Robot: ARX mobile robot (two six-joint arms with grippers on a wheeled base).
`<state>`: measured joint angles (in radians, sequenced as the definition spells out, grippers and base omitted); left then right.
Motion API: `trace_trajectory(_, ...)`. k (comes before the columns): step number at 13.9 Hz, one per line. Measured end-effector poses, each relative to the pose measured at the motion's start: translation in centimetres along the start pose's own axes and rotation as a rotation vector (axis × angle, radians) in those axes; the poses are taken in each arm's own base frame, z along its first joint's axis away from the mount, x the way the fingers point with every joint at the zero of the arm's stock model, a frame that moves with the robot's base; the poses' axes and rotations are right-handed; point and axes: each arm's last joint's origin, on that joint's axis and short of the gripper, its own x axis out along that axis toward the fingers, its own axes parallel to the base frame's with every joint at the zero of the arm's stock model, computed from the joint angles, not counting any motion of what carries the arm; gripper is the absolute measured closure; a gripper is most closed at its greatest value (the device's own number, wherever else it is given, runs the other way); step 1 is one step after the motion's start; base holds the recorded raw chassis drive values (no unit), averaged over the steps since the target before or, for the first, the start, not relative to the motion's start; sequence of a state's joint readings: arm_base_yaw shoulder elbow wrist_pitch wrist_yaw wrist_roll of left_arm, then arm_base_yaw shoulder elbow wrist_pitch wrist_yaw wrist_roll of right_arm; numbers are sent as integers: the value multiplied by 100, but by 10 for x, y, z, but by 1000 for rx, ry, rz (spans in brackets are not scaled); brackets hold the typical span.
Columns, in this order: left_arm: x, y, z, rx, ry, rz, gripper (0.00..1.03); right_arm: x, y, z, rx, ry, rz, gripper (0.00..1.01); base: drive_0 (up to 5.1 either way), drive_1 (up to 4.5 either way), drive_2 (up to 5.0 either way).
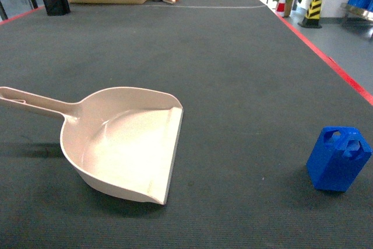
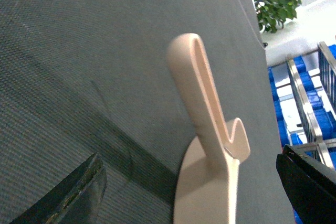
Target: Place part in tray to right shelf
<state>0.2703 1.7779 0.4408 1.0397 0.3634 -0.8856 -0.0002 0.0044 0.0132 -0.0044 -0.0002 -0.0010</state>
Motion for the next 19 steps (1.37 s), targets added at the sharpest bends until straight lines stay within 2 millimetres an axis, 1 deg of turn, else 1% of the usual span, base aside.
trace_trajectory(3, 34, 14, 4, -46, 9, 54, 5, 0, 0, 0, 0, 0, 0, 3, 0, 0, 0)
trace_trajectory(4, 48, 15, 5, -68, 18, 53, 5, 0, 0, 0, 0, 0, 0, 3, 0, 0, 0)
trace_trajectory(6, 68, 9, 6, -85, 25, 31, 5, 0, 0, 0, 0, 0, 0, 3, 0, 0, 0)
trace_trajectory(10, 96, 0, 2, -98, 47, 1, 5, 0, 0, 0, 0, 0, 0, 3, 0, 0, 0)
trace_trajectory(12, 104, -4, -2, -101, 64, -19, 5, 0, 0, 0, 0, 0, 0, 3, 0, 0, 0)
trace_trajectory(13, 109, -6, 0, -97, 58, -30, 5, 0, 0, 0, 0, 0, 0, 3, 0, 0, 0)
trace_trajectory(15, 112, -7, 2, -95, 44, -57, 17, 0, 0, 0, 0, 0, 0, 3, 0, 0, 0)
trace_trajectory(18, 110, -9, 4, -119, 32, -91, 54, 0, 0, 0, 0, 0, 0, 3, 0, 0, 0)
trace_trajectory(19, 106, -9, 3, -134, 28, -107, 66, 0, 0, 0, 0, 0, 0, 3, 0, 0, 0)
